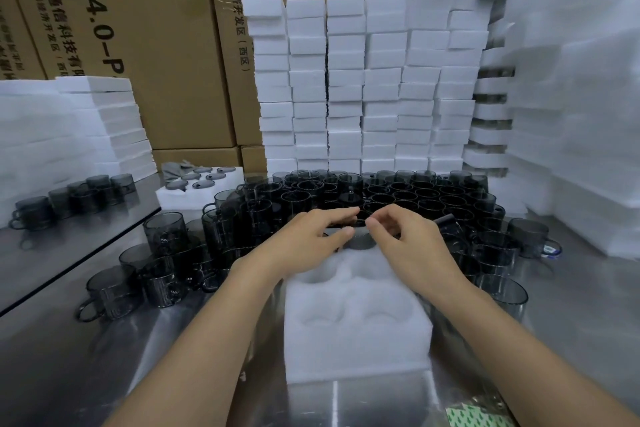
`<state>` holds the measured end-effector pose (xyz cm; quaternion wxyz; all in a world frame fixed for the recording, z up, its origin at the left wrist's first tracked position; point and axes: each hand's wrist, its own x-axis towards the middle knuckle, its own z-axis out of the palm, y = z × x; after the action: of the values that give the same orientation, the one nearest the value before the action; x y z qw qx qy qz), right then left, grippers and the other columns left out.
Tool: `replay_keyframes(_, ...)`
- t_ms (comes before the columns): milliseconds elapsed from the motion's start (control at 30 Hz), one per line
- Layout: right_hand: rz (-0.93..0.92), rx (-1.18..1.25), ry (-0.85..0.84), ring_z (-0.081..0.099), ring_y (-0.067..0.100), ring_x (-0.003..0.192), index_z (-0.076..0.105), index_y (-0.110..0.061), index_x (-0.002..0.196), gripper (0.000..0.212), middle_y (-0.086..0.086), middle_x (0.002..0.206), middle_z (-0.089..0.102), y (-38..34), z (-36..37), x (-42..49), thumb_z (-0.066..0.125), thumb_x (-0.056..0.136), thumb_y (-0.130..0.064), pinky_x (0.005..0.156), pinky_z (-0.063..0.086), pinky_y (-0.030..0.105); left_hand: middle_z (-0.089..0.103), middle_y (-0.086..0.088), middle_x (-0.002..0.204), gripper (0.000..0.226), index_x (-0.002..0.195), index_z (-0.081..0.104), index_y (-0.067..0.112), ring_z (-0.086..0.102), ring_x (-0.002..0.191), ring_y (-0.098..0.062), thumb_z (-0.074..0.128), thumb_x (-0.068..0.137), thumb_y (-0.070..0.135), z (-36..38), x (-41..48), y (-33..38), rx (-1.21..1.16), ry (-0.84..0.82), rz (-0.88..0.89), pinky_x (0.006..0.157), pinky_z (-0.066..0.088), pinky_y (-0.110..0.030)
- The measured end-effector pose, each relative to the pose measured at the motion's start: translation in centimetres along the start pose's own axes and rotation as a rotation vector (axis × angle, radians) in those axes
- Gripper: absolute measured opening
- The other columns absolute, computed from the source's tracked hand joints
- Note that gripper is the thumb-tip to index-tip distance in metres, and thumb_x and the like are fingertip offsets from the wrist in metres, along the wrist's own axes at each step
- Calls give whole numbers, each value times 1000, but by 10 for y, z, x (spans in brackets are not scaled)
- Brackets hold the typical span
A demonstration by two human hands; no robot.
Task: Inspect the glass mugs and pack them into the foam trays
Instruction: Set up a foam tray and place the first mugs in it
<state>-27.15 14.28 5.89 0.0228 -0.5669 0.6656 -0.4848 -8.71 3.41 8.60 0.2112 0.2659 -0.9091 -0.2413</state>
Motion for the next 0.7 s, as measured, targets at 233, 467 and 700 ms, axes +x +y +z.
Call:
replay_keyframes(233, 76, -165, -102, 57, 12, 109, 64, -43, 86, 17, -19, 104, 59, -1, -4, 4, 78, 88, -53, 87, 55, 43, 58, 23, 153, 59, 162, 39, 47, 48, 145, -6, 62, 107, 45, 4, -4, 7, 41, -55, -43, 123, 39, -42)
replay_keyframes(467, -26, -170, 2, 57, 6, 105, 69, -36, 104, 17, -17, 109, 60, 1, -3, -1, 69, 95, -50, 89, 54, 38, 57, 25, 151, 47, 149, 54, 52, 50, 143, -8, 62, 104, 40, 4, 1, 9, 121, 153, 17, 117, 45, -47)
replay_keyframes(700, -40, -151, -27, 58, 3, 98, 68, -39, 102, 5, -18, 104, 60, 0, 1, -1, 67, 98, -39, 87, 53, 34, 59, 14, 142, 41, 144, 62, 35, 43, 139, -13, 61, 102, 36, -7, 2, -9, 566, 565, -101, 115, 28, -38)
